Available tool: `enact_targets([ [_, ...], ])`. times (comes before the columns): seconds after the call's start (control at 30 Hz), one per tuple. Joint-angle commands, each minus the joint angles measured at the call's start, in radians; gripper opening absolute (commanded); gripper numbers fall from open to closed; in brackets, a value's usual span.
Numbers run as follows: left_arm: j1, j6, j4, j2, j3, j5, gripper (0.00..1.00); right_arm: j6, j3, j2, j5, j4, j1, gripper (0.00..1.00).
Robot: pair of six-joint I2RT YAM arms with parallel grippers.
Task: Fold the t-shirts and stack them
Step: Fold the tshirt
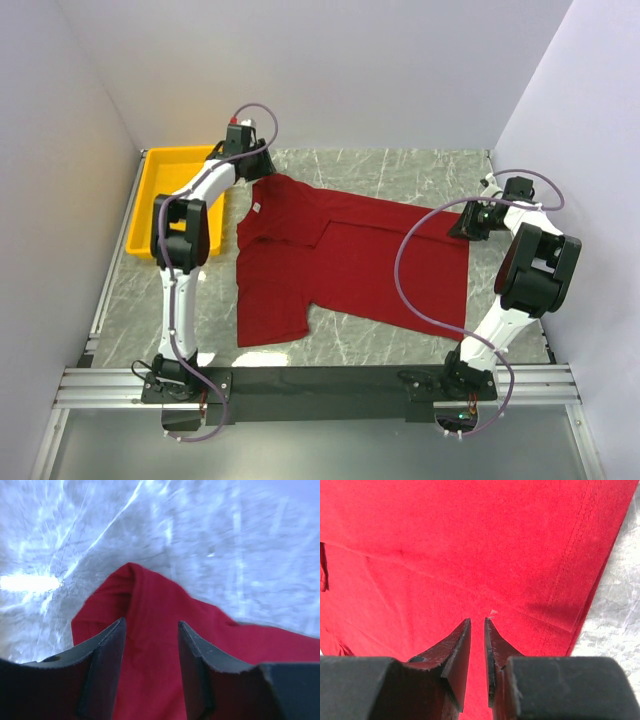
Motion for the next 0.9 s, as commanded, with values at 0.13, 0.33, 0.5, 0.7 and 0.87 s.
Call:
enact_targets([
  [0.13, 0.004, -0.010, -0.012, 0.100, 0.145, 0.027, 0.51, -0.014, 0.052, -0.049, -0.013, -0.006, -0.015, 0.24],
  [0.33, 0.009, -0.013, 0.011, 0.130, 0.154, -0.016, 0.50, -0.014, 0.052, -0.049, -0.011, -0.014, -0.016, 0.25],
  [0.5, 0.013, -0.023, 0.000, 0.176, 0.206, 0.013, 0.42, -0.014, 0.050, -0.048, -0.007, -0.016, -0.019, 0.25],
  [0.7, 0.013, -0.035, -0.015, 0.205, 0.237, 0.035, 0.38, -0.009, 0.060, -0.043, -0.016, -0.020, -0.027, 0.25],
  [0.87, 0.015, -0.040, -0.018, 0.216, 0.243, 0.041, 0.30, -0.007, 0.063, -0.038, -0.016, -0.020, -0.028, 0.25],
])
